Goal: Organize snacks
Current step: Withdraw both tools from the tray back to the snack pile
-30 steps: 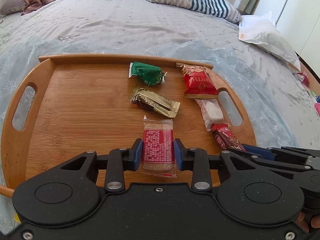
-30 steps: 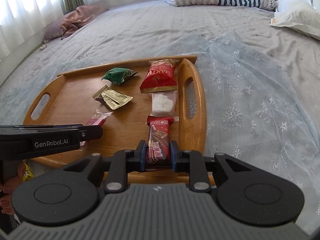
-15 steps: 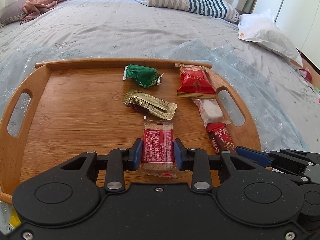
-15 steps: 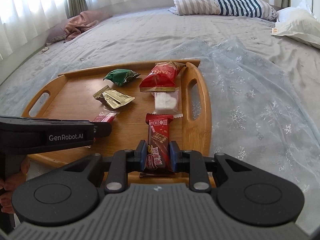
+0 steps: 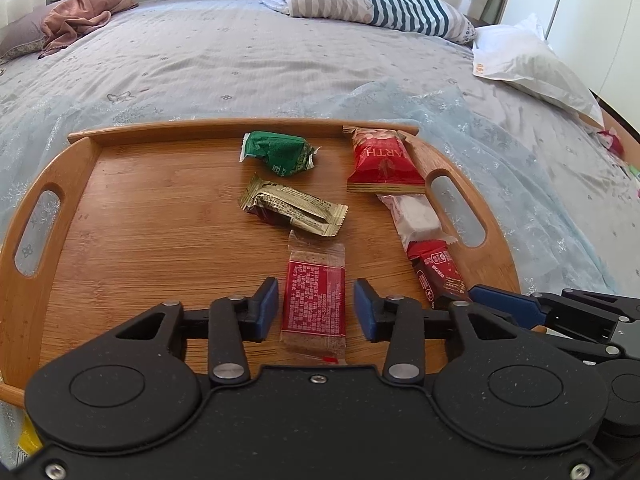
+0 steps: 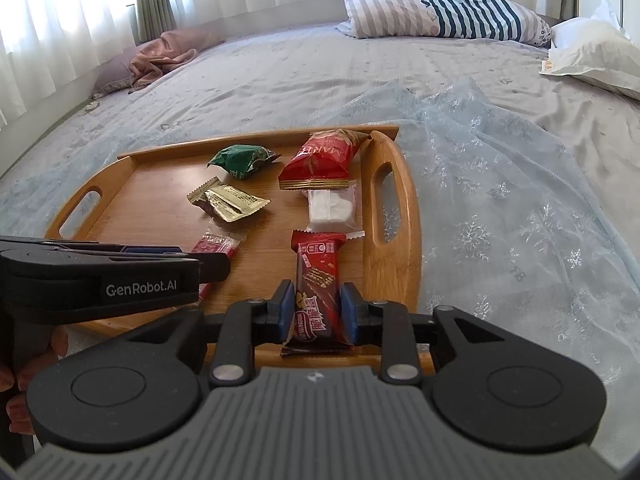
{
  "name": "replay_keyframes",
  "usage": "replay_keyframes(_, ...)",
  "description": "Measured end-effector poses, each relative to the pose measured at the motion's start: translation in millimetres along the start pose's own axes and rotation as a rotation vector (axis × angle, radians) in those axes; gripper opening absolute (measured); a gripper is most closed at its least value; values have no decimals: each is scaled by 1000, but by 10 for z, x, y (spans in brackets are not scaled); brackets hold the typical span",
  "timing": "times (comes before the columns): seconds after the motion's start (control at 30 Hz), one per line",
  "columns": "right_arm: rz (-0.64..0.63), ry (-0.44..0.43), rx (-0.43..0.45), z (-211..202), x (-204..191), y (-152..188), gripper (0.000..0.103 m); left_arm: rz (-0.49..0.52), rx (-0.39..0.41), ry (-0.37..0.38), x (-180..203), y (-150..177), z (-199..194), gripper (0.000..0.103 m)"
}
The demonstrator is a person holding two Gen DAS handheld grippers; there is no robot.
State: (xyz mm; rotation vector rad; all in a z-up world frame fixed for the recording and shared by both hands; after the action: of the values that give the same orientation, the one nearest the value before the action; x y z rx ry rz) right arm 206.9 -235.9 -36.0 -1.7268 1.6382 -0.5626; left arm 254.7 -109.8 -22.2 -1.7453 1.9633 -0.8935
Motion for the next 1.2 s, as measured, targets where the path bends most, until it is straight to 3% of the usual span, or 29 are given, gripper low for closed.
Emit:
replay_keyframes(0.5, -5, -19, 71, -358, 6, 104, 70, 30, 86, -12, -113, 160, -520, 75)
replay_keyframes(0.93, -49, -33, 173, -670, -100, 289, 92, 4, 137, 51, -287, 582, -991, 86)
replay_keyframes(1.2, -31, -67, 184, -658, -104, 462, 103, 29, 144, 64, -321, 830, -1154, 89)
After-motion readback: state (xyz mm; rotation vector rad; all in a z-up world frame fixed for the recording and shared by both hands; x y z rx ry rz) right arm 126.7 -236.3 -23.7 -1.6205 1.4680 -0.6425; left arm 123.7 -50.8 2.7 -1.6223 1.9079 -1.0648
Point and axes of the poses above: each gripper's, at about its wrist camera, not at the fingertips, and z roughly the way its jaws point, x to its right, y to its underside, the point moved 6 cm from there along z, roughly the way its jaws point, and after that the axes turned 1 degree about x, right-handed, at the moved point
